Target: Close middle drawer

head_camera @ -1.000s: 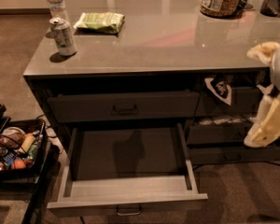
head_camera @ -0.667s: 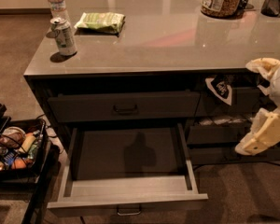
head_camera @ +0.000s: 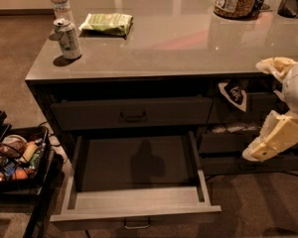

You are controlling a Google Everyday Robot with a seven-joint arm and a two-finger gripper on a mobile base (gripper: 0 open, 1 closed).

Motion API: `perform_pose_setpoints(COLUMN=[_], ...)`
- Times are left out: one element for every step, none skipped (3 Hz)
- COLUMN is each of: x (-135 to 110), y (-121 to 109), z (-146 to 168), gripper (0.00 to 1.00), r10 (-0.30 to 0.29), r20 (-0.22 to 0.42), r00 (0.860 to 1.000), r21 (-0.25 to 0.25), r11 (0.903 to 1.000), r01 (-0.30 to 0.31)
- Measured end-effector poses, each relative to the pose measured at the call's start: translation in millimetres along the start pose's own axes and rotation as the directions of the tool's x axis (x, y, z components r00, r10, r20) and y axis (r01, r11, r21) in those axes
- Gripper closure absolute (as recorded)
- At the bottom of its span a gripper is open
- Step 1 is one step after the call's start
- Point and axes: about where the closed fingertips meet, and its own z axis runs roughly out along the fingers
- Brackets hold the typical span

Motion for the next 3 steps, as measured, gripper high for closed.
perform_pose_setpoints(x=[11.3, 47.8, 49.6], y=[13.2, 56.9, 63.4], z=[21.2, 57.8, 58.5], gripper=[0.0, 0.0, 0.0], r10=[-0.048, -0.042, -0.101], r20=[0.018, 0.089, 0.107], r00=[0.999, 0.995, 0.989], r21=[-0.032, -0.107, -0.107], r11=[0.9983, 0.9929, 0.9879], r01=[0.049, 0.051, 0.112])
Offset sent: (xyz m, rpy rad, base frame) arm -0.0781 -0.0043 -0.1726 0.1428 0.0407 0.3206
